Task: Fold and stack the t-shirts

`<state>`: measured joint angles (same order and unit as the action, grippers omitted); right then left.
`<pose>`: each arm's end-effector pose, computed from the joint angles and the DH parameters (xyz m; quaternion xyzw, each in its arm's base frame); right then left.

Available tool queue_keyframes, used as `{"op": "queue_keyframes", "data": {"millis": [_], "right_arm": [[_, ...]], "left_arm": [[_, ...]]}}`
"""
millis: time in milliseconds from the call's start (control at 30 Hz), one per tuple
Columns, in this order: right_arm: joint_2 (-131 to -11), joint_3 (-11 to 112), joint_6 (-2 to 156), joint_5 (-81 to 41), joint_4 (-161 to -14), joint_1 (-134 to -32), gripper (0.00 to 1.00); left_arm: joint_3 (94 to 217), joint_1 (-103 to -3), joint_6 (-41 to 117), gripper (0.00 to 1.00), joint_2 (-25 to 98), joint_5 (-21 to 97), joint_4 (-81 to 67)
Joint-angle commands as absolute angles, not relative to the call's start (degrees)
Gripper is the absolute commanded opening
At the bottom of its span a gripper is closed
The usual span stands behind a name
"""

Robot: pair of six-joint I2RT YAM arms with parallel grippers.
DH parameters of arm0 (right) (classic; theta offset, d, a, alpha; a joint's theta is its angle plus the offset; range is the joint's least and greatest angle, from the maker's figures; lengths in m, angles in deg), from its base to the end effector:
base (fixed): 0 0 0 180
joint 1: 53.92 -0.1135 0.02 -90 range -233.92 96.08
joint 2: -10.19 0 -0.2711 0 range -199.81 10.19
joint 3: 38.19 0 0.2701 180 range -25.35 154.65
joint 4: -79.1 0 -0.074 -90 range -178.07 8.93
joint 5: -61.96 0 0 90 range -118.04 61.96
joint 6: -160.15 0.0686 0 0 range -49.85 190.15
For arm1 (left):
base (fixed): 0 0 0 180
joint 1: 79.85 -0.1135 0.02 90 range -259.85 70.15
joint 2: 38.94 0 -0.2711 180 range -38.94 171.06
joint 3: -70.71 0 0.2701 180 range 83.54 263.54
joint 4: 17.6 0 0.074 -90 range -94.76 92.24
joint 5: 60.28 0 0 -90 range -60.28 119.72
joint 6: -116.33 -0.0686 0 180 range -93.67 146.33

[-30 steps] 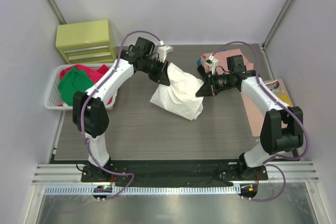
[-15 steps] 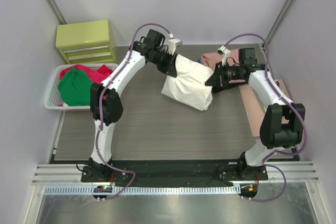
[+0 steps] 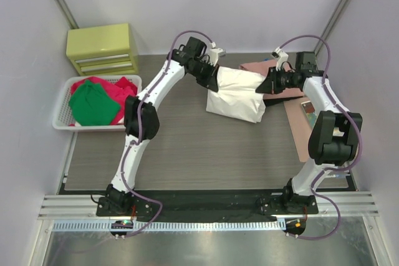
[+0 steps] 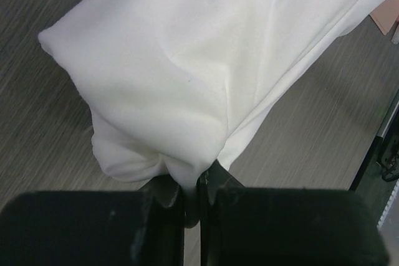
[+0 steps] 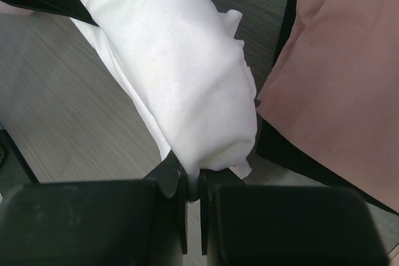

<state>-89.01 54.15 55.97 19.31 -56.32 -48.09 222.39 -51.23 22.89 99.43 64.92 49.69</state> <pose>0.4096 0.0089 0.2546 -0.1952 0.8525 0.3207 0.3636 0.4744 -0.3039 0.2506 0.3402 0.8454 -0.3449 0.2249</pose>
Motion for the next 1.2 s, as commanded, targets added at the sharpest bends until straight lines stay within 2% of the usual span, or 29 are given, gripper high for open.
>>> {"op": "queue_keyframes", "data": {"millis": [0,133,233,367,600,733,967,1167], "right_arm": [[-89.4,56.4,55.6,15.3,-58.1,-45.2,0.01],[-88.6,55.2,55.6,16.5,-58.2,-46.0,0.01],[-86.7,53.4,54.9,16.3,-58.1,-47.7,0.01],[-83.7,50.9,55.8,17.9,-58.1,-49.9,0.01],[-73.1,45.3,59.3,20.4,-58.2,-56.2,0.01],[-68.8,41.6,60.7,21.4,-56.8,-58.8,0.01],[-61.9,36.7,61.9,21.3,-53.6,-63.1,0.01],[-62.4,33.4,64.3,18.7,-57.5,-67.9,0.01]], "left_arm": [[221.5,-53.3,21.3,0.00,97.7,61.0,51.2],[219.8,-53.3,21.9,0.00,95.1,61.2,50.3],[213.0,-53.2,22.5,0.00,89.2,62.1,48.0],[196.4,-52.9,24.0,0.00,77.9,60.3,39.9],[177.7,-52.8,26.1,0.00,59.2,58.0,34.5],[160.6,-52.8,31.7,0.00,45.8,56.4,28.0],[150.3,-52.7,33.1,0.00,34.4,53.9,28.8],[145.5,-53.3,33.6,0.00,32.2,47.7,27.1]]}}
